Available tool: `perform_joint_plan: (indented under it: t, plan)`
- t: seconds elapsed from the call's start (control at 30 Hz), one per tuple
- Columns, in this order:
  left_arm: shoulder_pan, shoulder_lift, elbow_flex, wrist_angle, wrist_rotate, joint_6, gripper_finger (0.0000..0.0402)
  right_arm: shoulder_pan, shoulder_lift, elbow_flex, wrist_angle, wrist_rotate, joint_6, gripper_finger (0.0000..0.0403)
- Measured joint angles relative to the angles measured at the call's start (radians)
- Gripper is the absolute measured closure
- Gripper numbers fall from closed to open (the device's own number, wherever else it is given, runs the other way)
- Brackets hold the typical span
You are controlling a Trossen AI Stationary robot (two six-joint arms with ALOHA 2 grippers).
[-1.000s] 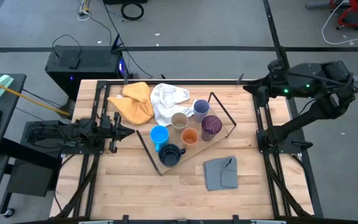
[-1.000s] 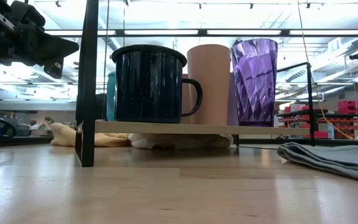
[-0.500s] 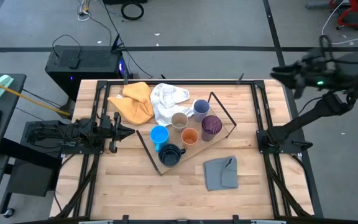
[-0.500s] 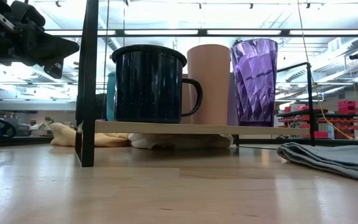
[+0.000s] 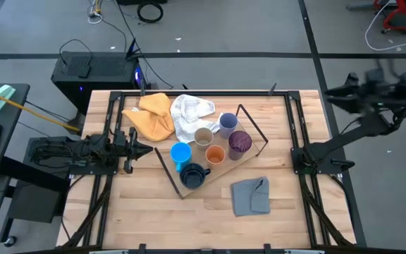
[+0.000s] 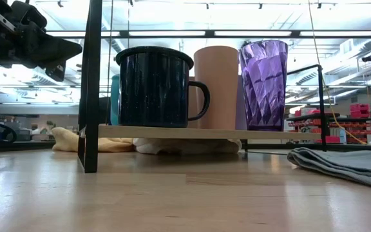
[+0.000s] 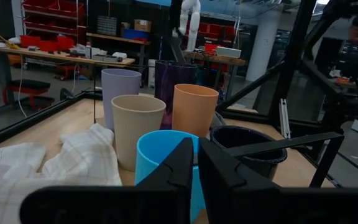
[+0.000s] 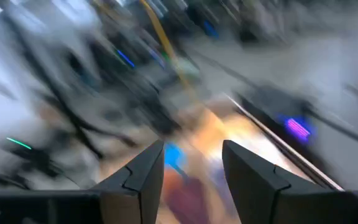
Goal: Stack small to large cups/mugs on shelf
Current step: Return to Home Position
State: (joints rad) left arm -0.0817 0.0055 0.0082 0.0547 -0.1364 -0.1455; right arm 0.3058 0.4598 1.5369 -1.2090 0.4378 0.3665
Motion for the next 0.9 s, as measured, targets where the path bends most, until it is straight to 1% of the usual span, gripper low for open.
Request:
perform_joint_plan:
  t: [0.07, 0.17, 0.23, 0.3, 0.37, 0.43, 0.5, 0.6, 0.7, 0.77, 0.9]
  plan:
    - [0.0, 0.0, 0.0, 0.0, 0.0, 0.0, 0.0367, -0.009, -0.116, -0.088, 0.208, -0.116, -0.079, 0.0233]
    - [0.0, 0.0, 0.0, 0.0, 0.0, 0.0, 0.0365, -0.031, -0.264, -0.226, 0.485, -0.347, -0.221, 0.0234]
    - [0.0, 0.0, 0.0, 0.0, 0.0, 0.0, 0.0366, -0.043, -0.355, -0.312, 0.599, -0.451, -0.282, 0.0234]
    - [0.0, 0.0, 0.0, 0.0, 0.0, 0.0, 0.0369, -0.048, -0.436, -0.391, 0.667, -0.502, -0.314, 0.0234]
    - [0.0, 0.0, 0.0, 0.0, 0.0, 0.0, 0.0373, -0.047, -0.456, -0.466, 0.72, -0.522, -0.318, 0.0234]
    - [0.0, 0.001, 0.0, 0.0, 0.0, 0.0, 0.0377, -0.047, -0.45, -0.497, 0.642, -0.529, -0.319, 0.0234]
    - [0.0, 0.002, 0.0, -0.005, 0.0, 0.0, 0.038, -0.047, -0.43, -0.531, 0.731, -0.555, -0.327, 0.0234]
    - [0.0, 0.007, 0.0, -0.004, 0.002, -0.001, 0.0383, -0.043, -0.442, -0.646, 0.807, -0.526, -0.34, 0.0234]
    - [0.0, 0.007, 0.0, -0.006, 0.001, 0.0, 0.0382, -0.033, -0.457, -0.782, 0.995, -0.449, -0.374, 0.0234]
    - [0.0, 0.007, 0.0, -0.006, 0.002, 0.0, 0.0379, -0.025, -0.456, -0.863, 1.143, -0.437, -0.391, 0.0234]
    - [0.0, 0.007, 0.0, -0.005, 0.002, -0.001, 0.0372, -0.011, -0.448, -0.998, 1.283, -0.405, -0.364, 0.0234]
